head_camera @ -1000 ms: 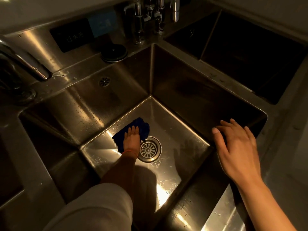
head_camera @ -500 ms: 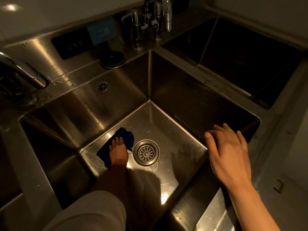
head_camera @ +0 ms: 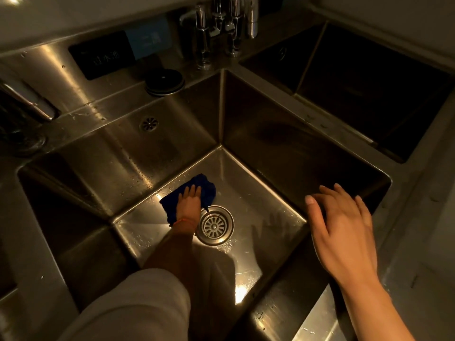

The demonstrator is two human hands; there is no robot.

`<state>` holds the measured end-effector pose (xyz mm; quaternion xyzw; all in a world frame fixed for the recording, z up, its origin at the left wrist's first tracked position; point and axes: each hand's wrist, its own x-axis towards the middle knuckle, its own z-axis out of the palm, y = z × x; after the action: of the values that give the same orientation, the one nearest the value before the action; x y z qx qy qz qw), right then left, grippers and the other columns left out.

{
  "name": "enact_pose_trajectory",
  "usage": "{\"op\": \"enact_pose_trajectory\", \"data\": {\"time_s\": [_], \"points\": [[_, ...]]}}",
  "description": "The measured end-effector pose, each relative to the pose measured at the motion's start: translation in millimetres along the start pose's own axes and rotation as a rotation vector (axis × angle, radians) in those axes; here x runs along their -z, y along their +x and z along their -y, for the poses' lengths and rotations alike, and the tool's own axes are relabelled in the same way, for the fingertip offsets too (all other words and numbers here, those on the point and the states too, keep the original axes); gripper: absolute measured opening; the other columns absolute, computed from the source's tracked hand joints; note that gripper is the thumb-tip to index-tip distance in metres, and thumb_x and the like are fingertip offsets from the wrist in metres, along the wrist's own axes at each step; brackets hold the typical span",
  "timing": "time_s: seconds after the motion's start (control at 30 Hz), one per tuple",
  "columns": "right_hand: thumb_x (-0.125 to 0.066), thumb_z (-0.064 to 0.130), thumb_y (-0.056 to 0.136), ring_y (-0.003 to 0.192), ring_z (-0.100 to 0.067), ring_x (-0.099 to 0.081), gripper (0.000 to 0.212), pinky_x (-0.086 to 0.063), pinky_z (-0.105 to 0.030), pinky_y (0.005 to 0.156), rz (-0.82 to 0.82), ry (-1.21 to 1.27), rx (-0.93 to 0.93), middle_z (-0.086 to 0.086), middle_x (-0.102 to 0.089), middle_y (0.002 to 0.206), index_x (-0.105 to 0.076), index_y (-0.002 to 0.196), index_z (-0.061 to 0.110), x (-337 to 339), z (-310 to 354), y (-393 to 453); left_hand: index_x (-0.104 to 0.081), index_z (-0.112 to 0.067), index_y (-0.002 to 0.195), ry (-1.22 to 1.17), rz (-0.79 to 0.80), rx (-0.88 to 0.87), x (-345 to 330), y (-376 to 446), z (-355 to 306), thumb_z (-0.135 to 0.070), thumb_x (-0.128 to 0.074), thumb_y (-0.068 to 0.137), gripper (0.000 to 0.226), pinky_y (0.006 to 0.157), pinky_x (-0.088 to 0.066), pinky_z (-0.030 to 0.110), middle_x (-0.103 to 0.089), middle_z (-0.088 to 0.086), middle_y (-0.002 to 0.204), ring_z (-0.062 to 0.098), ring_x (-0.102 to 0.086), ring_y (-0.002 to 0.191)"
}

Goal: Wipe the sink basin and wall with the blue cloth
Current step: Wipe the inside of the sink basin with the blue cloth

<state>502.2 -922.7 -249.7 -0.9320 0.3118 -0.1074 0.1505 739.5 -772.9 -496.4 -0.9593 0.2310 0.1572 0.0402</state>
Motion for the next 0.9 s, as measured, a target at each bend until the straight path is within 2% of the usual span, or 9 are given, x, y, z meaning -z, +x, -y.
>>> {"op": "enact_pose_trajectory", "data": {"time_s": [0.33,0.53,0.67,0.9], "points": [[-0.023,0.048,0.095,0.134,-0.018,-0.034,0.054,-0.011,-0.041,0.115,-0.014,0.005,-0.001,-0.007,-0.056,0.130,-0.063,0.111,0.014,0.3,0.7,0.2,-0.011,-0.010,0.152,-0.082,-0.011,0.070,-5.4,-5.3,6.7,-0.015,-0.046,0.097,0.066,0.119,-0.014,0.038,-0.012,0.010,0.160,0.026,-0.012,0.147],[-0.019,0.049,0.088,0.134,-0.017,-0.032,0.059,-0.010,-0.040,0.115,-0.002,0.013,-0.008,-0.006,-0.055,0.131,-0.062,0.112,0.015,2.3,2.0,-0.3,-0.011,-0.009,0.152,-0.077,-0.030,0.140,-12.7,-15.2,34.3,-0.012,-0.043,0.098,0.063,0.119,-0.016,0.037,-0.012,0.010,0.160,0.025,-0.012,0.148],[-0.017,0.050,0.087,0.135,-0.017,-0.032,0.062,-0.010,-0.041,0.115,0.002,0.015,-0.004,-0.006,-0.055,0.131,-0.061,0.113,0.015,2.8,2.5,-0.4,-0.013,-0.008,0.151,-0.067,-0.043,0.199,-14.9,-21.8,54.0,-0.019,-0.048,0.097,0.066,0.119,-0.019,0.036,-0.015,0.011,0.159,0.025,-0.016,0.147],[-0.017,0.050,0.088,0.136,-0.016,-0.030,0.062,-0.009,-0.040,0.116,0.012,0.000,-0.011,-0.005,-0.053,0.133,-0.060,0.115,0.015,1.3,1.2,0.2,-0.013,-0.009,0.151,-0.031,-0.032,0.189,-10.8,-17.3,50.4,-0.019,-0.051,0.095,0.068,0.118,-0.020,0.038,-0.017,0.010,0.159,0.026,-0.017,0.146]]}}
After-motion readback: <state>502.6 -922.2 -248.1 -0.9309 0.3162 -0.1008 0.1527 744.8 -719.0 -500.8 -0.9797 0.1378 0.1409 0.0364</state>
